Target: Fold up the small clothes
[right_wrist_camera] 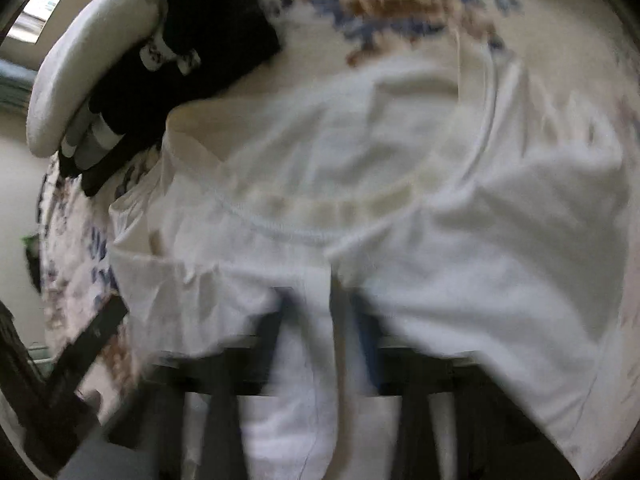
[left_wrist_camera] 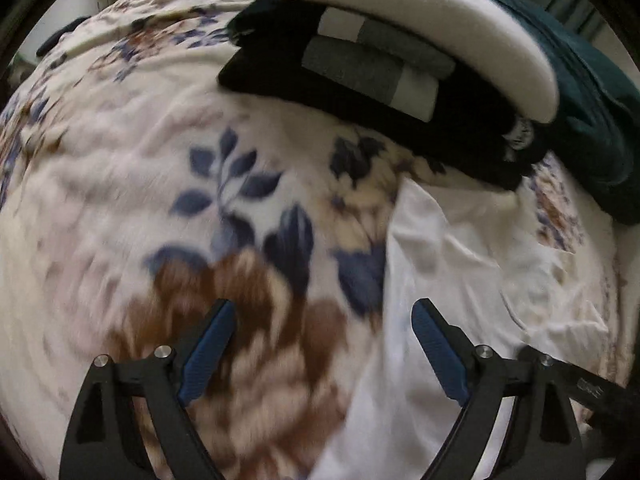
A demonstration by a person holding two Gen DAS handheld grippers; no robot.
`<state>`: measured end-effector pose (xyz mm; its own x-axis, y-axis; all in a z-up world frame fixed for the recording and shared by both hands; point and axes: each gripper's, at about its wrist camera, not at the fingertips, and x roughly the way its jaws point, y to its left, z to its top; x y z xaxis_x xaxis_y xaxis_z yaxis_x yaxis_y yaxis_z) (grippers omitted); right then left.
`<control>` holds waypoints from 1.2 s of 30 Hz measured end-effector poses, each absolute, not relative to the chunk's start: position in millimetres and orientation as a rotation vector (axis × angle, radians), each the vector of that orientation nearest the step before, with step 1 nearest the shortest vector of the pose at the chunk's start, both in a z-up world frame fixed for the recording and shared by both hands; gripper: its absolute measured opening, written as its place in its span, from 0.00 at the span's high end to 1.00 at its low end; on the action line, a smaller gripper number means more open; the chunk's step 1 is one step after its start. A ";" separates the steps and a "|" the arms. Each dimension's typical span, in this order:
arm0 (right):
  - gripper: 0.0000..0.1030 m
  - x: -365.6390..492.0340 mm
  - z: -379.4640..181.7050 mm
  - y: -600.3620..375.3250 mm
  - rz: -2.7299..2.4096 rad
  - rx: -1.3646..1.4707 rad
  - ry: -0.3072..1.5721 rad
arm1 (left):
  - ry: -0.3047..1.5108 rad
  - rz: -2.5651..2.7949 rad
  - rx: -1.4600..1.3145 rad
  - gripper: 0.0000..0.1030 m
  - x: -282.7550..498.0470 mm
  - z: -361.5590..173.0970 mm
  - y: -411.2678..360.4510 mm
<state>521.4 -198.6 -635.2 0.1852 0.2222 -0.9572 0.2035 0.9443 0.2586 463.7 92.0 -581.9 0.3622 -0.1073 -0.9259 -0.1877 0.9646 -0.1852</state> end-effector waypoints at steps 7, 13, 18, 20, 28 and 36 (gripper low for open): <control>0.99 523.6 -616.8 -223.0 -0.065 0.332 1.319 | 1.228 0.060 -0.221 0.13 488.5 -596.0 95.3; 0.90 535.6 -622.2 -219.8 -0.060 0.367 1.399 | 1.229 0.058 -0.256 0.13 482.2 -581.5 115.4; 0.61 506.7 -605.0 -205.9 0.044 0.381 1.401 | 1.191 0.041 -0.230 0.13 451.3 -558.0 120.7; 0.61 493.1 -614.0 -190.8 0.101 0.354 1.465 | 1.200 0.035 -0.176 0.13 438.0 -560.7 116.8; 0.61 460.3 -624.8 -190.4 0.038 0.258 1.582 | 1.255 0.022 -0.136 0.13 407.4 -573.6 130.5; 0.18 438.6 -531.5 -271.7 0.020 0.385 1.519 | 1.150 -0.029 -0.161 0.03 368.9 -496.5 104.2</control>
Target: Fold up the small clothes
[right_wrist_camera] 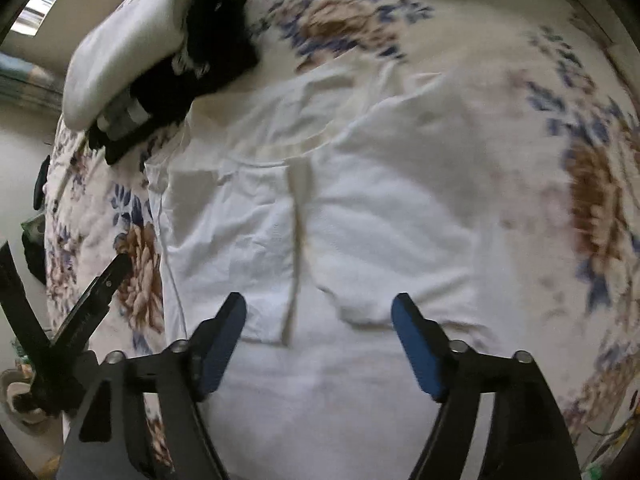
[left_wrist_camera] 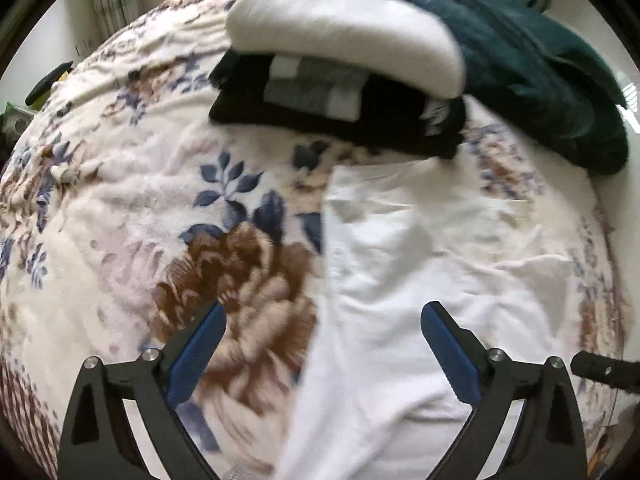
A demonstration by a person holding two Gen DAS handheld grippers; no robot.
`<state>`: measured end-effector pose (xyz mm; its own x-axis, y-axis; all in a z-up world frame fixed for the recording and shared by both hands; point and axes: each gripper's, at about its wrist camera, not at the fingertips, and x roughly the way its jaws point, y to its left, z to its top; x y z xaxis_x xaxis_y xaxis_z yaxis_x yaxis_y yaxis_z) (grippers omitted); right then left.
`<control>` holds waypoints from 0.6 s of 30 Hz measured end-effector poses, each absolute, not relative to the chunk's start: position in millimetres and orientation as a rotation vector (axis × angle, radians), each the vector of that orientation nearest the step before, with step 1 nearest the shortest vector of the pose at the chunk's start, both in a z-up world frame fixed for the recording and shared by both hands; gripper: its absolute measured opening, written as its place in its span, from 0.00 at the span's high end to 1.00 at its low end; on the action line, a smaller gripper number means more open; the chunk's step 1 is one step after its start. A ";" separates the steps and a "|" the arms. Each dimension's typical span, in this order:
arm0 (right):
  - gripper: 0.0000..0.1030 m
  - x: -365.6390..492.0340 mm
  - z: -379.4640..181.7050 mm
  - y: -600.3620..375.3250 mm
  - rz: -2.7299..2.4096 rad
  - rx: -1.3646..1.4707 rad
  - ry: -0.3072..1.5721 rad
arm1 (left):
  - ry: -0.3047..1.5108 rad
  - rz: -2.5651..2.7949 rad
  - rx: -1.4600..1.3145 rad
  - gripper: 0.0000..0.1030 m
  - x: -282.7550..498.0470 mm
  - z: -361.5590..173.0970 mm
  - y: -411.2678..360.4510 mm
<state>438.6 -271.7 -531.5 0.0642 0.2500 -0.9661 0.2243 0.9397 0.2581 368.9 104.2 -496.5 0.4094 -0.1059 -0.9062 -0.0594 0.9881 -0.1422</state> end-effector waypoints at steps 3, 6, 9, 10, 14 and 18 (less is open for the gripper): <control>0.11 424.1 -518.5 -307.6 0.043 0.382 1.539 | 1.148 -0.036 -0.167 0.03 352.0 -489.3 64.6; 0.07 414.4 -518.2 -340.4 0.096 0.359 1.559 | 1.185 -0.027 -0.179 0.03 323.7 -488.8 17.6; 0.05 409.2 -524.4 -371.2 0.158 0.346 1.575 | 1.258 0.008 -0.198 0.03 288.0 -495.7 -27.2; 0.05 408.3 -527.3 -383.6 0.181 0.339 1.587 | 1.288 0.026 -0.206 0.03 273.7 -498.5 -43.4; 0.05 411.8 -532.9 -429.9 0.264 0.308 1.627 | 1.389 0.097 -0.243 0.03 215.4 -505.3 -108.3; 0.05 431.3 -544.3 -465.1 0.340 0.232 1.625 | 1.454 0.179 -0.330 0.03 161.3 -521.7 -168.8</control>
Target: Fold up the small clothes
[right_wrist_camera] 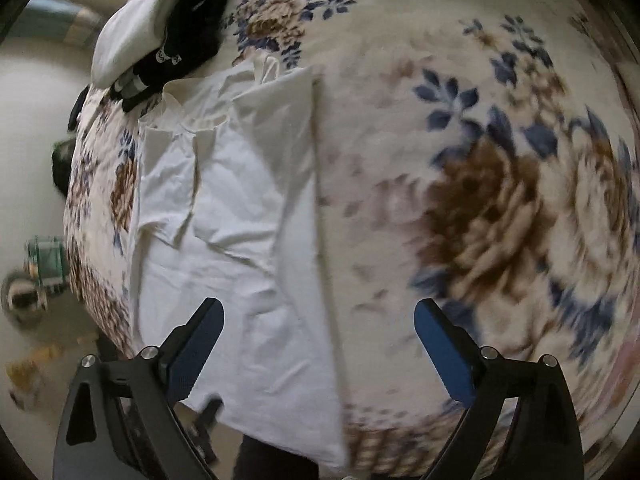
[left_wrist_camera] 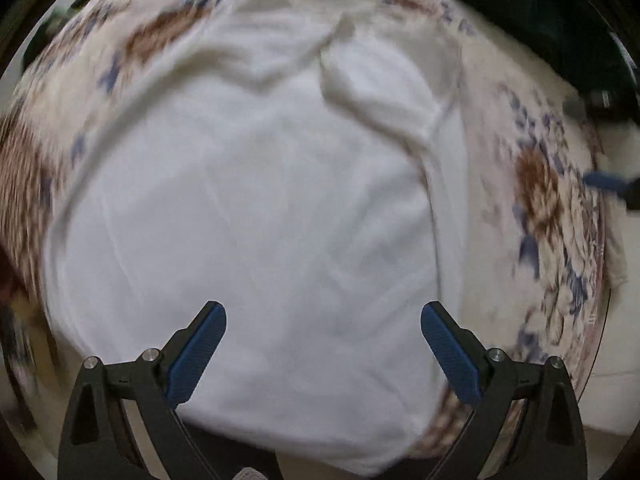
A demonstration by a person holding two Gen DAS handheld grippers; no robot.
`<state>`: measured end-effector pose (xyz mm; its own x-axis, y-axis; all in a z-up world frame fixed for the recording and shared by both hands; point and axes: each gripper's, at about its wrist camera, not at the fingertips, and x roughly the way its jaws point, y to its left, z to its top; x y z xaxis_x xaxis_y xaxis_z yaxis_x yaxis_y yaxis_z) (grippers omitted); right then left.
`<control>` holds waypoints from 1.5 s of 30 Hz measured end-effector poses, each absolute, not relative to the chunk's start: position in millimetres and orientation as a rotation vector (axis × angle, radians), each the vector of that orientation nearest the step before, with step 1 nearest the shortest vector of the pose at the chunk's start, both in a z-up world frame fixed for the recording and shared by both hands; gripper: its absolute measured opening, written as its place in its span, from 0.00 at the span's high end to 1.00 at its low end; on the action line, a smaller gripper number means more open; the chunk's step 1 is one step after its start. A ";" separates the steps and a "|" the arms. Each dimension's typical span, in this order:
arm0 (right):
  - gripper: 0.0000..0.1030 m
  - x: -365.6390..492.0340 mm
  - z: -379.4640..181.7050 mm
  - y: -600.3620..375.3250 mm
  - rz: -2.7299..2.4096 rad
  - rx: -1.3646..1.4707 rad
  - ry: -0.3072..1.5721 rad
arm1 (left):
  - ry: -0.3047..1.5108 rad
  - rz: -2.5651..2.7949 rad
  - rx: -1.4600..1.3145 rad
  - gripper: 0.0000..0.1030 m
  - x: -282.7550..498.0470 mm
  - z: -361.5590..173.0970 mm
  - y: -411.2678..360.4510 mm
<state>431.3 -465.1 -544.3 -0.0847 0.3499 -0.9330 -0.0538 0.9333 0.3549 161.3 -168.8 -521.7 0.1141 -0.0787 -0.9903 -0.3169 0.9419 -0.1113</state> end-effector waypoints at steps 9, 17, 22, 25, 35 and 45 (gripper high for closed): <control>0.06 480.9 -602.3 -491.2 0.379 0.269 1.562 | 1.577 0.136 -0.301 0.03 95.3 -582.8 -266.3; 0.18 546.7 -649.5 -429.2 0.495 0.316 1.516 | 1.535 0.220 -0.258 0.03 85.5 -605.4 -288.3; 0.23 571.2 -662.7 -400.4 0.509 0.350 1.527 | 1.493 0.208 -0.279 0.03 79.7 -598.3 -291.5; 0.23 574.5 -658.2 -394.2 0.532 0.380 1.531 | 1.460 0.182 -0.321 0.03 70.7 -589.9 -287.6; 0.23 572.7 -669.3 -387.2 0.561 0.409 1.588 | 1.356 0.240 -0.272 0.72 56.2 -589.7 -273.0; 0.90 572.8 -639.5 -374.1 0.513 0.413 1.559 | 1.257 0.336 -0.344 0.97 45.4 -527.0 -209.0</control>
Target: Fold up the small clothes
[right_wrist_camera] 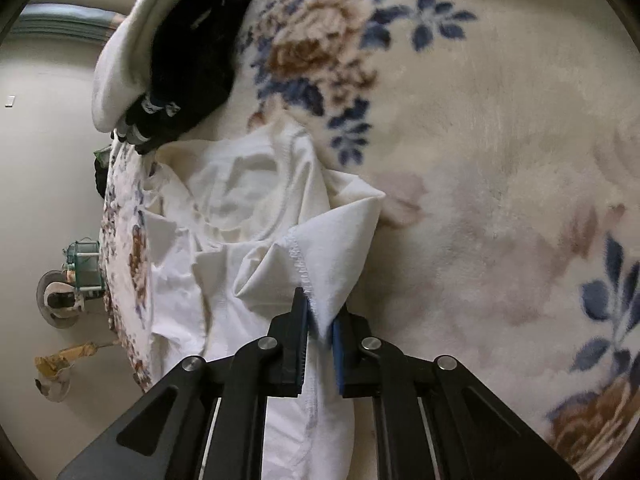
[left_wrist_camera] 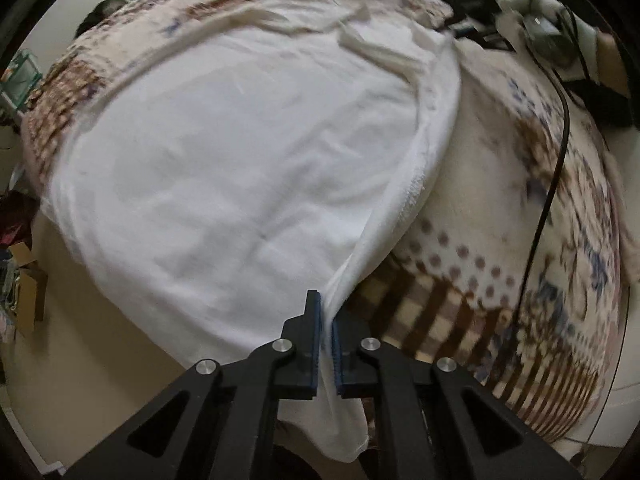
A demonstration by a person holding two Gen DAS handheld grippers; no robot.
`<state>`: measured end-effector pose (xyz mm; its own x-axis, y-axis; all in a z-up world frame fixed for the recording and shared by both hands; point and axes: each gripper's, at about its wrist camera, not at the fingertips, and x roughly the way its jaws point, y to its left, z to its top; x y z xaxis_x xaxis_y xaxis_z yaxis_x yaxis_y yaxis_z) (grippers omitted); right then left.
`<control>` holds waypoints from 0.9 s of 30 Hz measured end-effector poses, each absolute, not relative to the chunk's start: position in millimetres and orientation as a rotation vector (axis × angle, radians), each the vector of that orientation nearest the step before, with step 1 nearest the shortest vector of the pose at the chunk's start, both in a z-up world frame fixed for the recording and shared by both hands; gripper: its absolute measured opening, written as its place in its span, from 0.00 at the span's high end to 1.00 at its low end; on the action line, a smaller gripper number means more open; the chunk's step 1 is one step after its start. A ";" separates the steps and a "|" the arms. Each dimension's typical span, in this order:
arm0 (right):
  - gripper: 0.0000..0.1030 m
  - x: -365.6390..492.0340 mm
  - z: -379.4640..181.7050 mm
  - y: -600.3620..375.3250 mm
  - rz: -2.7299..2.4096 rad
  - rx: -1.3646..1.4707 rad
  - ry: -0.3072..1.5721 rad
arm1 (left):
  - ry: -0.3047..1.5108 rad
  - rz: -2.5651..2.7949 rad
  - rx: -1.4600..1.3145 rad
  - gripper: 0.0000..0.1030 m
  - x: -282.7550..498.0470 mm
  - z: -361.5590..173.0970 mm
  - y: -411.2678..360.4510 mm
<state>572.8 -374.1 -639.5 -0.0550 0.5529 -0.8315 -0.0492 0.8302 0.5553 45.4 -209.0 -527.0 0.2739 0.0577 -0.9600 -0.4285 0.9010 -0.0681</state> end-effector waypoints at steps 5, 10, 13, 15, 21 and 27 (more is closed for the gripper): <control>0.90 577.2 -598.4 -354.4 0.488 0.347 1.555 | 1.238 0.381 -0.476 0.97 42.3 -502.6 -169.6; 0.91 581.5 -556.2 -295.1 0.468 0.216 1.543 | 1.195 0.453 -0.552 0.97 52.0 -485.1 -110.0; 0.91 583.8 -537.9 -243.3 0.477 0.169 1.524 | 1.179 0.502 -0.560 0.97 64.7 -481.2 -67.2; 0.91 585.7 -533.3 -206.6 0.480 0.152 1.516 | 1.169 0.526 -0.588 0.97 67.4 -482.4 -34.3; 0.91 593.9 -552.2 -94.5 0.436 0.023 1.512 | 1.206 0.560 -0.641 0.97 78.6 -517.3 59.8; 0.91 595.9 -592.2 -43.2 0.343 -0.083 1.526 | 1.276 0.545 -0.680 0.97 80.5 -558.6 120.9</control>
